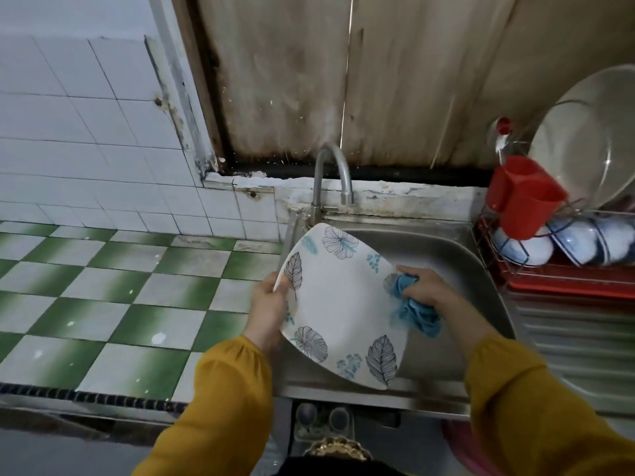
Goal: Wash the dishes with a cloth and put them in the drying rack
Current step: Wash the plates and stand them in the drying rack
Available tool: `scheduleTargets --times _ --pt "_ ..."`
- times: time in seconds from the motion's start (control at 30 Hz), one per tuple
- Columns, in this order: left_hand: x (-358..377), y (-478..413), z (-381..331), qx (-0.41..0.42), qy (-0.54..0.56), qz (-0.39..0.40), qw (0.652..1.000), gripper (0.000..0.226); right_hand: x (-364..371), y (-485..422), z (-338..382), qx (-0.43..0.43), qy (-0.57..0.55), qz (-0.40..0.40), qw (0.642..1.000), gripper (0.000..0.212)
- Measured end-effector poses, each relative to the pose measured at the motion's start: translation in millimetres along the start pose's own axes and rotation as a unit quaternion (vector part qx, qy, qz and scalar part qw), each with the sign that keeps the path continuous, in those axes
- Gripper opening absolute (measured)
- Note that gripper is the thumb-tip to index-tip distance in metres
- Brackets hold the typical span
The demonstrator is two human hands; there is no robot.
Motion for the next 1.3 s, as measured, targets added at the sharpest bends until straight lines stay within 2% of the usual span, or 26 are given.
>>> scheduleTargets --times 0.23,0.33,0.43,0.53,0.67,0.87,1.0,1.07,1.13,1.17,1.23,1.27,1.3 --pt "36 12 -22 0.084 -0.043 -0.009 0.996 0.022 -38 8 7 -0.07 0.102 -0.072 0.99 0.059" --pt "48 20 -28 0.108 -0.045 -0.014 0.993 0.022 -42 12 8 -0.098 0.083 -0.086 0.988 0.048" --pt "56 30 -32 0.119 -0.044 -0.03 0.992 0.021 -46 15 4 -0.097 0.044 -0.113 0.988 0.023" --pt "59 36 -29 0.132 -0.058 -0.051 0.988 0.021 -49 18 -1 -0.1 0.007 -0.12 0.988 0.031" --pt "56 51 -32 0.171 -0.086 -0.097 0.977 0.026 -54 17 -14 -0.113 0.004 -0.126 0.986 0.016" --pt "68 78 -33 0.212 -0.078 -0.132 0.965 0.018 -55 15 -36 -0.133 -0.001 -0.112 0.985 0.021" --pt "76 91 -25 0.208 -0.067 -0.144 0.965 0.022 -39 19 -32 -0.114 -0.148 -0.079 0.979 0.056" --pt "81 95 -19 0.207 -0.068 -0.154 0.964 0.022 -32 38 -6 -0.169 -0.208 -0.092 0.959 0.059" --pt "88 99 -13 0.213 -0.065 -0.162 0.961 0.025 -16 67 24 -0.274 -0.229 -0.082 0.93 0.06" --pt "92 101 -12 0.216 -0.067 -0.165 0.96 0.027 -1 83 38 -0.338 -0.219 -0.051 0.914 0.061" --pt "97 105 -12 0.222 -0.069 -0.169 0.958 0.027 35 111 56 -0.45 -0.124 0.001 0.885 0.062" --pt "96 108 -14 0.224 -0.063 -0.172 0.957 0.026 44 109 55 -0.484 -0.049 -0.011 0.873 0.06" --pt "92 111 -15 0.223 -0.05 -0.172 0.958 0.024 43 92 49 -0.471 0.005 -0.048 0.881 0.057"
Point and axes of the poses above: each hand's wrist, its own y-axis away from the middle knuckle, its own x-axis out of the palm, z = x × y, the point moved 10 cm from there along -y, towards the middle knuckle, and after that the axes turned 6 degrees about -x, right-handed, at the moved point
